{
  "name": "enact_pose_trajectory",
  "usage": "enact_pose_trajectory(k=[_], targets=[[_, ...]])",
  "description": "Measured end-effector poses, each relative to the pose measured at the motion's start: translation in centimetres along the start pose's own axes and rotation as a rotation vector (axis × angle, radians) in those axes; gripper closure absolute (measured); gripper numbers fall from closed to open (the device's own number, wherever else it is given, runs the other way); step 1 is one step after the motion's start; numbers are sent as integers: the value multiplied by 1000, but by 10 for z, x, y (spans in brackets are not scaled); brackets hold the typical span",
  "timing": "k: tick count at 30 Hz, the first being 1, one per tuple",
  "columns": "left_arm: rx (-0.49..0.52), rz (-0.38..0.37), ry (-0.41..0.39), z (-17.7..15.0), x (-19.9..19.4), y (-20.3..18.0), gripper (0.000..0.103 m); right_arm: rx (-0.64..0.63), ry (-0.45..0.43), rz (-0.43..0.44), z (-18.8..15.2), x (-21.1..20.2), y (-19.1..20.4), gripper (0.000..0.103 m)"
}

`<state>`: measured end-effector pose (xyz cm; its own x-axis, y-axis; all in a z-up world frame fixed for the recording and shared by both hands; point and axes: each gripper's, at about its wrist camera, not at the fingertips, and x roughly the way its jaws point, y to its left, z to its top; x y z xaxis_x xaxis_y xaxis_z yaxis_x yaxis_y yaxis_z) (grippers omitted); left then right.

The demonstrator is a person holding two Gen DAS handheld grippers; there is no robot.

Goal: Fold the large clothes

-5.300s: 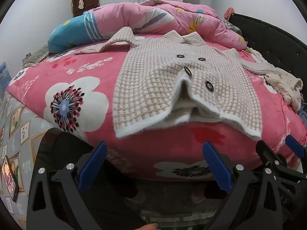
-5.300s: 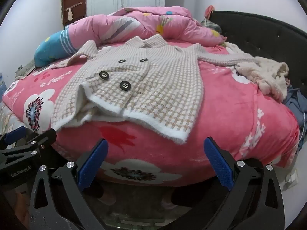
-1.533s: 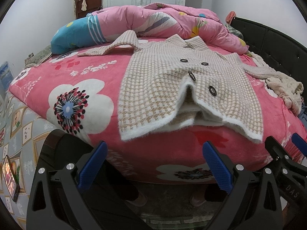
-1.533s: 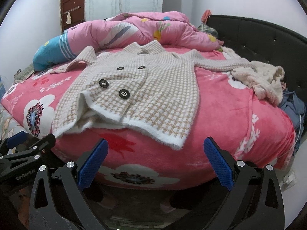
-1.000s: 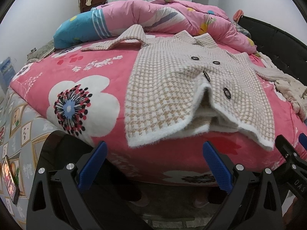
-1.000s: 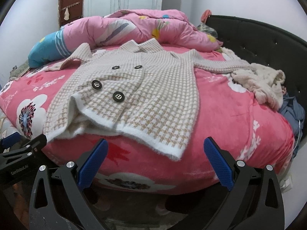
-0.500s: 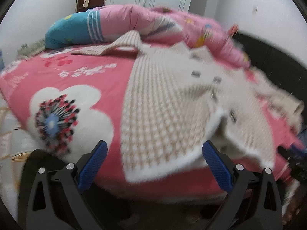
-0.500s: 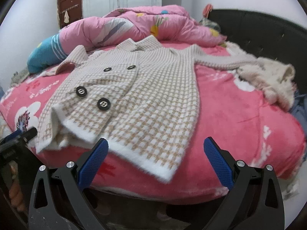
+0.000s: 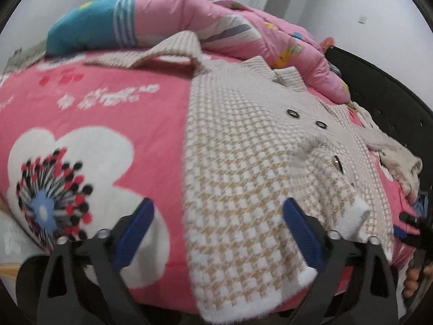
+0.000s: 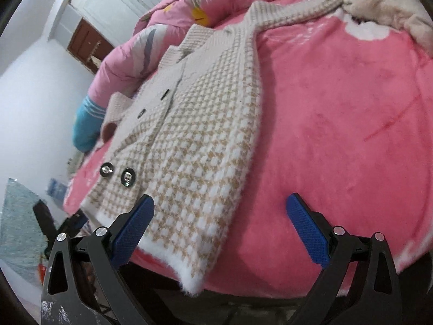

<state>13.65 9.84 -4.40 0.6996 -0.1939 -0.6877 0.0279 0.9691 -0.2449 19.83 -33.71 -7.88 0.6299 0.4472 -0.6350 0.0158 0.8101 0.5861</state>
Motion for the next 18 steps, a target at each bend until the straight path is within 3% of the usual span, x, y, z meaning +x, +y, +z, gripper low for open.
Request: enact_pose_trajectory(k=[1, 2, 3, 8, 11, 13, 15, 16, 17, 18], targets=[[13, 3, 2, 1, 2, -2, 21, -4, 2, -4, 4, 3, -1, 16], [18, 7, 7, 2, 5, -4, 34, -11, 5, -10, 11, 7, -2, 20], [18, 6, 21, 4, 10, -5, 40, -15, 5, -9, 16, 11, -2, 22], [-38, 36, 46, 12, 29, 5, 72, 18, 21, 26, 35, 29, -12, 51], [-54, 9, 66, 13, 20, 12, 82, 6, 49, 77, 24, 21, -7, 51], [-41, 12, 81, 8, 15, 14, 82, 6, 64, 115, 8, 16, -6, 51], [-43, 24, 94, 3, 17, 15, 82, -24, 54, 90, 3, 16, -3, 52], [-49, 32, 99, 3, 19, 14, 82, -33, 54, 66, 4, 18, -1, 63], [-54, 48, 103, 4, 24, 12, 83, -28, 53, 48, 9, 20, -1, 83], [-54, 61, 99, 6, 26, 10, 84, -19, 52, 55, 12, 21, -2, 91]])
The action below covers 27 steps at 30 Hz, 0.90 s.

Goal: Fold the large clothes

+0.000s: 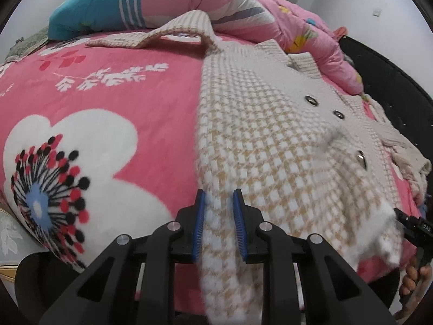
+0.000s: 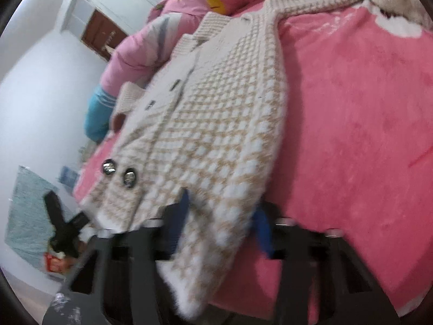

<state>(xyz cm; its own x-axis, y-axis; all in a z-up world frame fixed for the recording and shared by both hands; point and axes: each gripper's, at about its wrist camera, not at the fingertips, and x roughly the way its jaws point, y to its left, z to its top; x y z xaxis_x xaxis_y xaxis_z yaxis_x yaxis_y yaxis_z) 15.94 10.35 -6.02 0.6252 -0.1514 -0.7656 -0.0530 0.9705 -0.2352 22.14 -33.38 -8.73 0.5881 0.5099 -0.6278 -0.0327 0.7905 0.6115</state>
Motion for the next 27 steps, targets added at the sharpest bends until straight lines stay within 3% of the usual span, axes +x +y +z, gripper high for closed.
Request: enact_pose_trajectory(k=[2, 5, 8, 14, 17, 21, 24, 25, 27], targets=[[35, 55, -7, 5, 1, -11, 93, 7, -29, 41, 9, -12, 3, 95], [134, 80, -76, 10, -26, -27, 95, -73, -131, 52, 19, -55, 24, 97], [227, 92, -155, 14, -66, -39, 96, -98, -178, 67, 28, -90, 31, 98], [248, 24, -141, 8, -114, -38, 97, -87, -200, 79, 15, -127, 26, 98], [245, 15, -89, -9, -130, -34, 97, -43, -182, 61, -1, -135, 19, 98], [219, 41, -1, -36, -113, -27, 95, 25, -107, -39, -29, -118, -8, 97], [204, 98, 67, -51, -79, -15, 92, 68, -10, -288, -39, -92, -33, 78], [202, 124, 67, -53, -75, -12, 92, 87, 2, -346, -39, -90, -38, 62], [192, 151, 59, -51, -74, -3, 88, 78, -21, -397, -39, -99, -37, 59]])
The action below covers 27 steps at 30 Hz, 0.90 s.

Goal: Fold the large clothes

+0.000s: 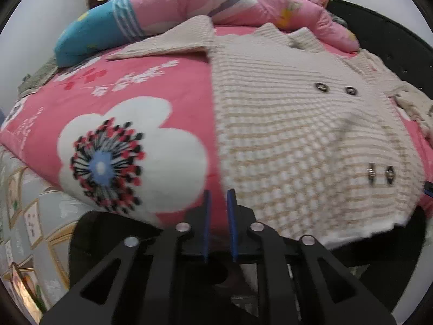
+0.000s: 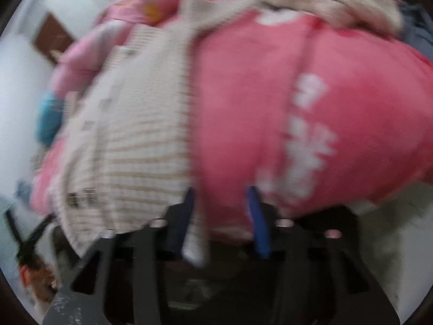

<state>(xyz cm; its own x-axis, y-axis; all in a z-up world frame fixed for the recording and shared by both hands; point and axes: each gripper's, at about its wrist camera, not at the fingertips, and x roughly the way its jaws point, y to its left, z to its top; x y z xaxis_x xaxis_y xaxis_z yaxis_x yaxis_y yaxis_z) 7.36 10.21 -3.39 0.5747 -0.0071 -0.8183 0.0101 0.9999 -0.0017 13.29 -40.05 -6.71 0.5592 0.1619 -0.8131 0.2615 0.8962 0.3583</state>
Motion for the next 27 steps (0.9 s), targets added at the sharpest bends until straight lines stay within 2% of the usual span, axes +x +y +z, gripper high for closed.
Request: enact_pose_trajectory(k=[1, 2, 3, 5, 8, 10, 13, 16, 18, 20, 22, 24, 25, 27], targets=[[-9, -6, -12, 1, -3, 3, 84, -13, -33, -2, 3, -9, 4, 56], [-18, -12, -31, 3, -6, 7, 80, -25, -59, 1, 6, -17, 8, 47], [-22, -11, -61, 7, -11, 9, 78, -46, -88, 7, 9, -23, 15, 43], [-10, -21, -105, 16, -16, 6, 77, -110, -132, 36, 20, -31, 41, 42], [46, -52, -177, 35, -16, -13, 77, -247, -148, 169, 35, -26, 100, 42], [96, -41, -185, 49, -2, -27, 77, -367, -99, 272, 39, -11, 153, 44], [134, -16, -141, 66, 31, -42, 77, -529, -3, 346, 23, 10, 213, 57], [158, 28, -102, 71, 57, -46, 77, -626, 68, 429, 0, 14, 240, 56], [149, 33, -75, 70, 68, -42, 77, -659, 164, 485, -27, 19, 242, 48], [138, 15, -83, 66, 69, -38, 77, -608, 251, 548, -46, 31, 237, 39], [144, 17, -91, 64, 69, -37, 77, -442, 374, 650, -63, 53, 218, 38], [141, 10, -92, 63, 69, -36, 77, -269, 415, 697, -76, 68, 200, 38], [136, 7, -90, 64, 69, -36, 77, -137, 425, 725, -80, 82, 186, 37], [125, -4, -89, 62, 68, -33, 77, -3, 401, 769, -87, 87, 170, 37]])
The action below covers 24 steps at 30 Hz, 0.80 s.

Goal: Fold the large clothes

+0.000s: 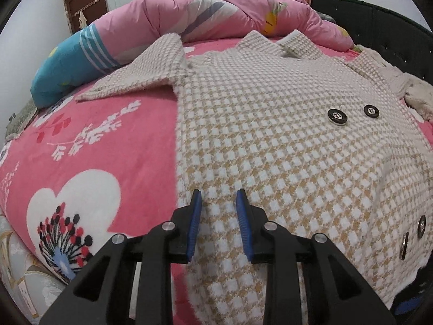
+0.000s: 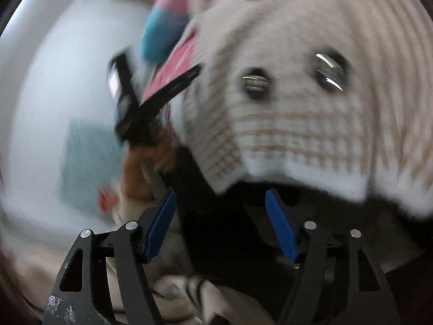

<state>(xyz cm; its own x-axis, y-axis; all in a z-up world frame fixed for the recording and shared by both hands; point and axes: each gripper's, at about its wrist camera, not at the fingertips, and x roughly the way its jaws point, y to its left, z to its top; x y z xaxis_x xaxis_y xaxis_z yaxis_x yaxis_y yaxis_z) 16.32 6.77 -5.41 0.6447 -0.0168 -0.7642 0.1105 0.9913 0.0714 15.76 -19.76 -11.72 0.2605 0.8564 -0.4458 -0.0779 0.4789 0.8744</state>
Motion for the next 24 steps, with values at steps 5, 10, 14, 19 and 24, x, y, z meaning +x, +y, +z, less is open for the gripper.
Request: enact_pose_trajectory(k=[5, 10, 14, 19, 24], targets=[[-2, -8, 3, 2, 1, 1, 77, 206, -26, 122, -11, 14, -29, 37], [-4, -12, -4, 1, 1, 3, 77, 256, -79, 167, -10, 11, -34, 47], [-13, -16, -8, 1, 1, 2, 77, 304, -114, 192, -8, 5, -45, 55], [-11, -22, -9, -1, -1, 4, 77, 286, -133, 168, -2, 12, -40, 97], [0, -35, -12, -3, -7, 6, 77, 97, -186, 46, -5, -27, 2, 101]])
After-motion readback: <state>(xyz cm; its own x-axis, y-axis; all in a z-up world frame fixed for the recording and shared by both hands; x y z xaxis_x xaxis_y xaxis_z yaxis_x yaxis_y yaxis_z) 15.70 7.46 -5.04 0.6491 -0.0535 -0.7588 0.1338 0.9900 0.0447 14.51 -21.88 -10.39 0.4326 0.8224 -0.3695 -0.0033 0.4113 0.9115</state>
